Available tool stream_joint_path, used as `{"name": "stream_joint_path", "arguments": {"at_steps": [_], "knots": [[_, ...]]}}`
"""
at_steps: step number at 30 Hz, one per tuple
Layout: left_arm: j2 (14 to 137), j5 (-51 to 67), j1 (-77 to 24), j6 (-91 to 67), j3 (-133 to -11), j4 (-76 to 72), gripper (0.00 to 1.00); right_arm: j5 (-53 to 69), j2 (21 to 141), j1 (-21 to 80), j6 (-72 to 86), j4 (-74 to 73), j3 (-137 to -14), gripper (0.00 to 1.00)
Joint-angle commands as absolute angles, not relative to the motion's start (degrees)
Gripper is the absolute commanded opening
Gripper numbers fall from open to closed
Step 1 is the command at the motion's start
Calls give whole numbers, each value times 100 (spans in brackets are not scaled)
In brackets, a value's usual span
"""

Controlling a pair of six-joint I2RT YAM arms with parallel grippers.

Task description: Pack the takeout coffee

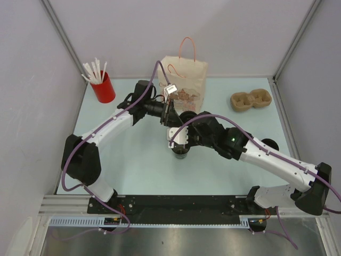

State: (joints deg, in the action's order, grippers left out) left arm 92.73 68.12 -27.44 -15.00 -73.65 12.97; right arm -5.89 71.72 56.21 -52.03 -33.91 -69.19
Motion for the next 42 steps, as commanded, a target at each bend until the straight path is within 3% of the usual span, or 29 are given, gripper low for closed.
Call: {"name": "stream_joint_path", "arguments": {"at_steps": [1, 8, 12, 14, 16, 22, 25, 29, 37, 42], "knots": [[9176, 7479, -2769, -1740, -7532, 967, 1, -844, 7295, 5713, -5273, -3076, -6829, 18], [9132, 7541, -2751, -1811, -7488, 853, 11, -888, 7286, 5757, -5274, -3067, -6820, 0], [9079, 7488, -2672, -1776, -7479, 826, 37, -721, 7199, 5766, -5247, -3234, -6829, 0], [9027, 7506, -2576, -1627, -7506, 992, 43, -529, 7137, 5783, -5203, -3331, -6829, 0], [8974, 7419, -2470, -1302, -7541, 1168, 56, -335, 7040, 5774, -5168, -3480, -6829, 0], [8754, 7260, -2110, -924, -7707, 1581, 71, 306, 6838, 5766, -5106, -3946, -6829, 0], [8745, 7032, -1917, -187, -8145, 2476, 80, 579, 6785, 5669, -5080, -4104, -6829, 0], [8596, 6610, -1600, 631, -8306, 3225, 99, 913, 6785, 5467, -5001, -4201, -6855, 0], [7912, 5785, -1248, 2002, -8386, 4517, 99, 2020, 7364, 4598, -4694, -4245, -7224, 0], [6796, 4836, -1239, 2074, -6974, 3386, 99, 2645, 7997, 4307, -4351, -4447, -7786, 0]]}}
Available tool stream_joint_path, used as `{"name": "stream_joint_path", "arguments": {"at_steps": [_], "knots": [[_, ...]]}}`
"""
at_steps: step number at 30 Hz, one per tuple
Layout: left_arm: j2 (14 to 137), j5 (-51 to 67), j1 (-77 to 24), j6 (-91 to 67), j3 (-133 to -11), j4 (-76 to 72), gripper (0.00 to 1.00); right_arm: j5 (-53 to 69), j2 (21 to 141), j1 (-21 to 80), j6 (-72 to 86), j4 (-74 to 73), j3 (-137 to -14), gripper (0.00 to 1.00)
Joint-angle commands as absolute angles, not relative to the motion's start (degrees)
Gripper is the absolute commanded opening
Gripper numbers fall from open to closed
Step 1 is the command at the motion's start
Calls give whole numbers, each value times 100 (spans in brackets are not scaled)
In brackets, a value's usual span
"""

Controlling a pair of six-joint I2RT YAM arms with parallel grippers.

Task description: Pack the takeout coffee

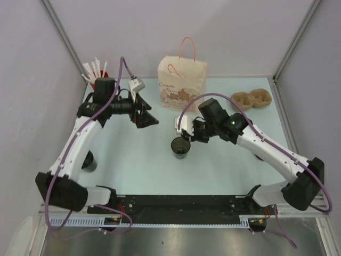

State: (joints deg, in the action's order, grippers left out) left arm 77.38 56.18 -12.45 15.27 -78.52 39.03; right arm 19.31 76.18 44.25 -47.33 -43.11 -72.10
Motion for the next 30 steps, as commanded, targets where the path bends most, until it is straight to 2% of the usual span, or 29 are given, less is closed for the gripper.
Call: {"name": "stream_joint_path", "arguments": {"at_steps": [1, 5, 10, 16, 30], "knots": [[6385, 4756, -1239, 2144, -6744, 3149, 99, 2646, 8111, 4315, -4298, -4482, -7857, 0], [5636, 4342, -1231, 2206, -5767, 2086, 99, 2681, 8656, 4333, -4070, -4702, -8252, 0], [5230, 4280, -1204, 2119, -4958, 1592, 99, 2558, 9044, 4473, -3982, -4948, -8429, 1], [5185, 4069, -1116, 2311, -4816, 1661, 99, 2390, 9193, 4755, -4017, -5211, -8429, 2], [4746, 4465, -615, 2531, -4685, 1951, 100, 2312, 9483, 4851, -3911, -5054, -8358, 1]]}}
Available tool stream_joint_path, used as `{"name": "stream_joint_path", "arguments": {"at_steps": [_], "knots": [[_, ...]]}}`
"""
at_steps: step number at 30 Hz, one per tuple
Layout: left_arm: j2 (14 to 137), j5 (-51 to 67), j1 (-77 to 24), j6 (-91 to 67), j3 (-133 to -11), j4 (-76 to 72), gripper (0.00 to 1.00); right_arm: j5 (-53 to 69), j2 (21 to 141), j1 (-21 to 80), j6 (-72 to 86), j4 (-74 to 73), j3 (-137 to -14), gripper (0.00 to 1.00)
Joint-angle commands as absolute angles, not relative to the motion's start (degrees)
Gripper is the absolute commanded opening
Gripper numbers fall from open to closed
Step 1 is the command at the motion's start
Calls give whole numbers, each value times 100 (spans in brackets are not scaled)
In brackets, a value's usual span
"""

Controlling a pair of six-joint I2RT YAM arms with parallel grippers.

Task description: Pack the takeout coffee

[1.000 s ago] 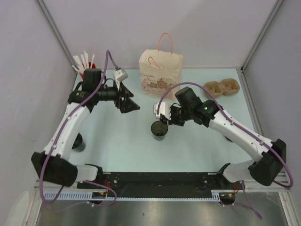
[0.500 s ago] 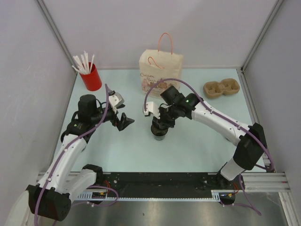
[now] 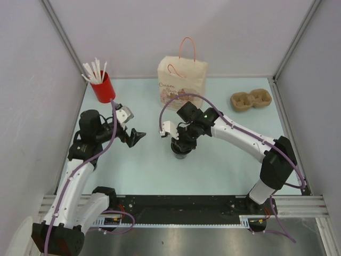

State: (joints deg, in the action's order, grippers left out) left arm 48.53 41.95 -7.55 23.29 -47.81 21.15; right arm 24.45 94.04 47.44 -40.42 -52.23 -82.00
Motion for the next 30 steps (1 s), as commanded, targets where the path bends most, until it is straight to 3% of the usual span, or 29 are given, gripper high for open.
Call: {"name": "stream_joint_path", "arguments": {"at_steps": [1, 30], "knots": [[4755, 4465, -580, 2540, -4676, 1942, 99, 2190, 9492, 4886, -3876, -5010, -8358, 1], [4887, 4851, -308, 2514, -4368, 1705, 99, 1942, 9861, 4948, -3885, -4772, -8332, 1]]}}
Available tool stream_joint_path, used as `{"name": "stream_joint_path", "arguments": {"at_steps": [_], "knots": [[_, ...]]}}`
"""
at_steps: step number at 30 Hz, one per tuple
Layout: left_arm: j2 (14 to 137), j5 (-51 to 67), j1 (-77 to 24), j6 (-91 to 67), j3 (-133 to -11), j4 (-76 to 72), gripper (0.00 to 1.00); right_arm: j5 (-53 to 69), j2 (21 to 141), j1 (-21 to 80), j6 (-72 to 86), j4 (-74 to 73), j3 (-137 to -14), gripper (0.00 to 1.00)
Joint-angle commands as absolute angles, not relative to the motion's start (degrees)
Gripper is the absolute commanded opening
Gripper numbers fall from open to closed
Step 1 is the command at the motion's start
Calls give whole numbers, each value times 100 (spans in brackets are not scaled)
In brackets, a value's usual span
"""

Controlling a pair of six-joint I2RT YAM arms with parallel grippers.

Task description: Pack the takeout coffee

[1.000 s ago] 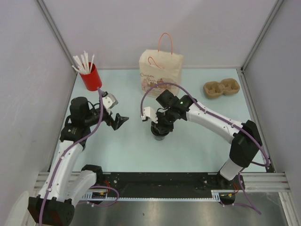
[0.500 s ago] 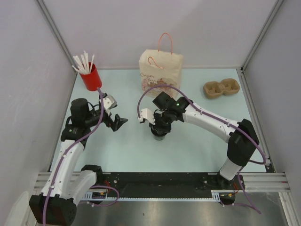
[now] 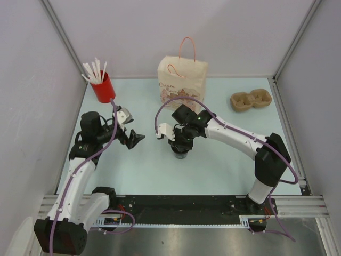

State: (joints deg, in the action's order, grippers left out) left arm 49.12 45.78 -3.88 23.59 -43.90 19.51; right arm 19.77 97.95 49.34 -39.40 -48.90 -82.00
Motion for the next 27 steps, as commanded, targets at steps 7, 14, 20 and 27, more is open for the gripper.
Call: {"name": "stream_joint_path", "arguments": {"at_steps": [7, 14, 20, 27], "knots": [[4896, 4895, -255, 2514, -4359, 1688, 99, 1969, 9914, 4966, -3902, -4834, -8306, 0], [4896, 4966, -220, 2531, -4351, 1705, 99, 2013, 10002, 4957, -3964, -4913, -8244, 0], [4904, 5001, -193, 2540, -4333, 1705, 99, 1986, 9967, 4983, -4008, -4922, -8244, 7], [4939, 5036, -185, 2549, -4333, 1705, 99, 1942, 9703, 5019, -4069, -4887, -8244, 29]]}}
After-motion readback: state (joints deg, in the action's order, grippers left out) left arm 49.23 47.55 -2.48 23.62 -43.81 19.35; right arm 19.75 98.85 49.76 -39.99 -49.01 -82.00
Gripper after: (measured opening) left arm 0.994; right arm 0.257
